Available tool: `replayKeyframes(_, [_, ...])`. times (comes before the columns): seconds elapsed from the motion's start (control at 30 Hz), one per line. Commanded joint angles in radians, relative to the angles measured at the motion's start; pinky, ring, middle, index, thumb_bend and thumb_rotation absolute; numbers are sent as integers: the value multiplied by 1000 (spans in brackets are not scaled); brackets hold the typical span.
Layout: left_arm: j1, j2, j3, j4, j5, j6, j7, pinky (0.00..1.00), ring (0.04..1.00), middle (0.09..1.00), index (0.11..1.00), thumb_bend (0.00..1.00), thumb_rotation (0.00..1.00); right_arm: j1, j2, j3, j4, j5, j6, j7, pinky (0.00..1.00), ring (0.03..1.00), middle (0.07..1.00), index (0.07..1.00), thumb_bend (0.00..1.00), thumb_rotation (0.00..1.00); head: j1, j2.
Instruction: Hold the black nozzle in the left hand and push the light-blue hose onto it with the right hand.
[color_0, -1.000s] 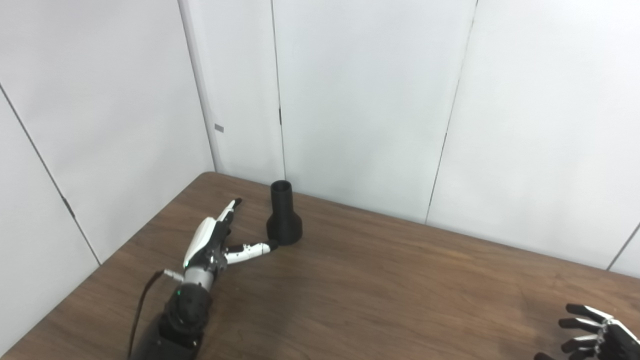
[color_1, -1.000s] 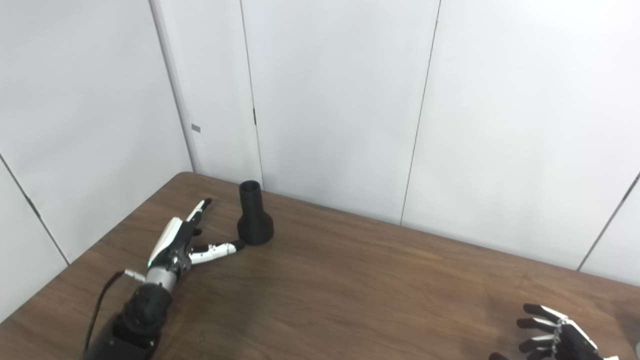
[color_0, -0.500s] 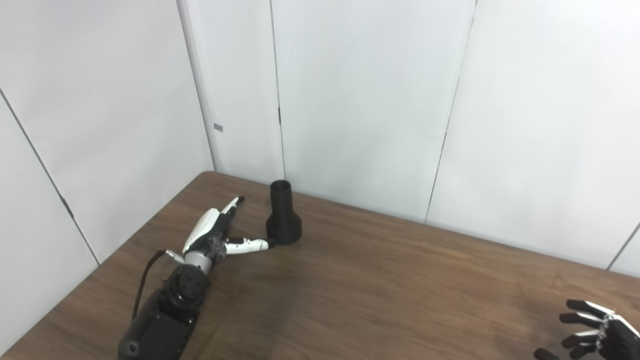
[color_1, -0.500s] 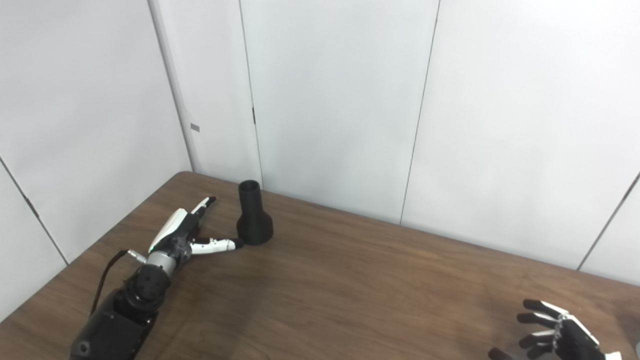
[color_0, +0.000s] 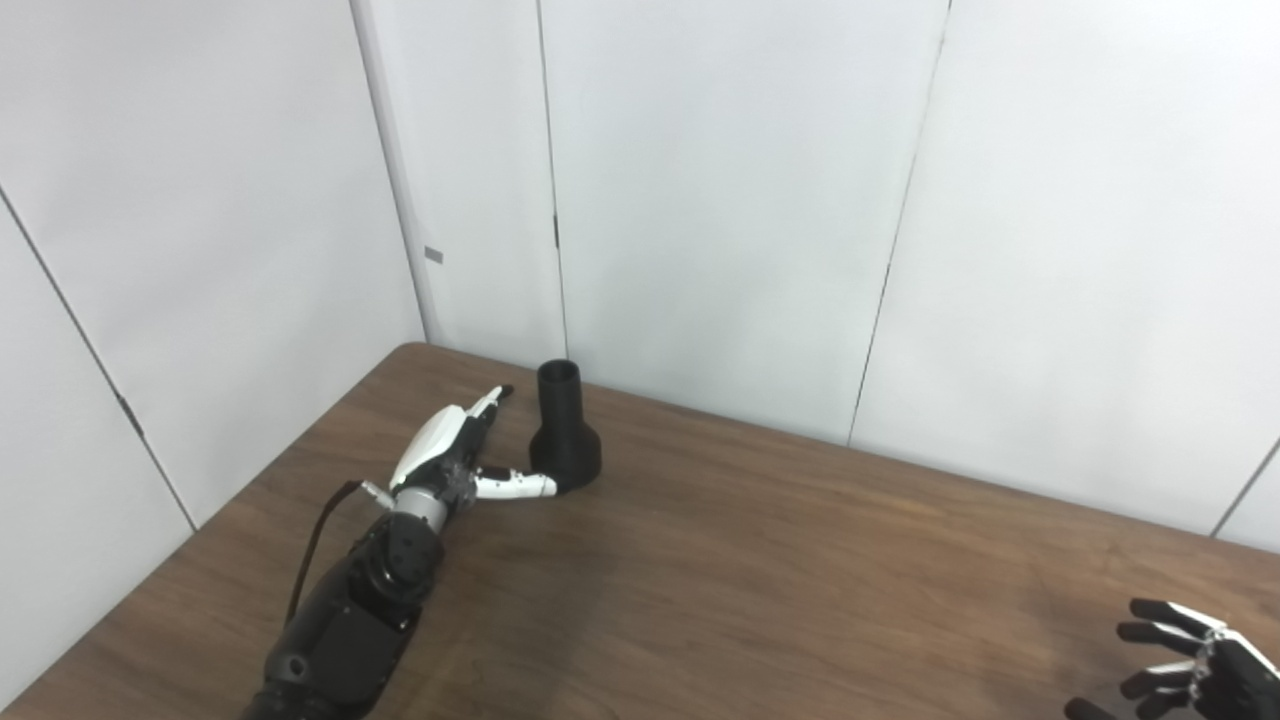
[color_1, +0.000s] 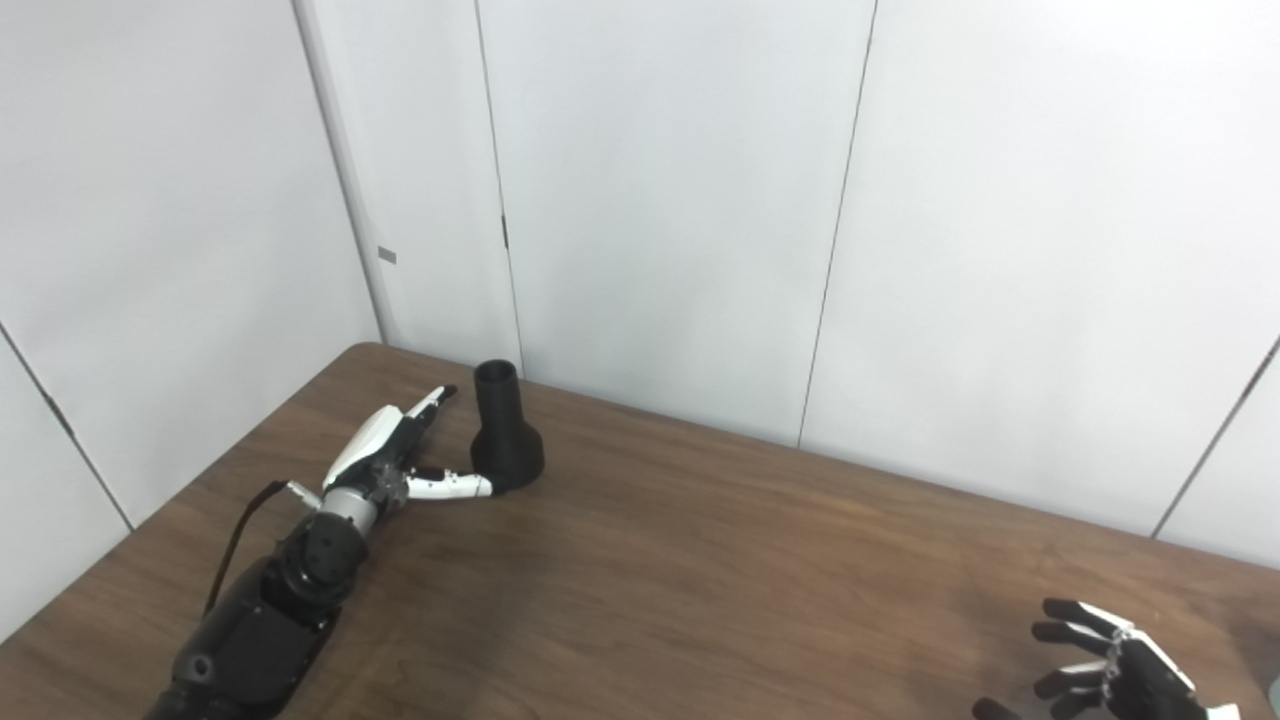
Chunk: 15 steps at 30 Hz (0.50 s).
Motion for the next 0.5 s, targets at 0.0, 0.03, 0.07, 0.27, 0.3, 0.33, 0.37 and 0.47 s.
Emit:
replayKeyframes(0.0, [-52,18,0,-7,14,-28,25,993,1000,1000,1000,1000,374,-17,-3,0,-40,5,-21,-1,309,423,629,673,605,0,0,2])
replayKeyframes(0.03, [-56,15,-3,-3,13,-25,24,992,1000,1000,1000,1000,375,-16,-4,0,-42,2,-20,-1,309,423,630,674,604,0,-2,2])
replayKeyframes(0.07, [-59,12,-7,-1,14,-24,25,967,1000,1000,1000,1000,375,-15,-4,1,-45,0,-16,-1,311,424,627,675,605,0,-5,3])
replayKeyframes(0.27, [-80,8,-43,27,29,-28,31,915,1000,991,987,1000,391,-11,-1,3,-49,-4,-11,-3,331,434,629,683,613,0,-16,9])
replayKeyframes(0.3, [-83,7,-46,29,27,-27,30,923,1000,989,983,1000,385,-10,-1,4,-51,-6,-9,-4,335,436,627,684,614,0,-17,10])
replayKeyframes(0.33, [-85,6,-48,32,27,-25,30,929,1000,988,980,1000,382,-9,0,4,-53,-3,-7,-3,338,438,626,685,614,0,-19,11])
replayKeyframes(0.37, [-87,5,-50,35,26,-26,31,931,1000,988,977,1000,379,-8,-1,3,-55,22,-5,9,334,440,631,688,609,0,-20,12])
replayKeyframes(0.47, [-95,3,-60,47,33,-27,35,944,1000,983,971,1000,374,-5,-3,1,-59,62,-1,27,326,465,656,705,566,0,-22,14])
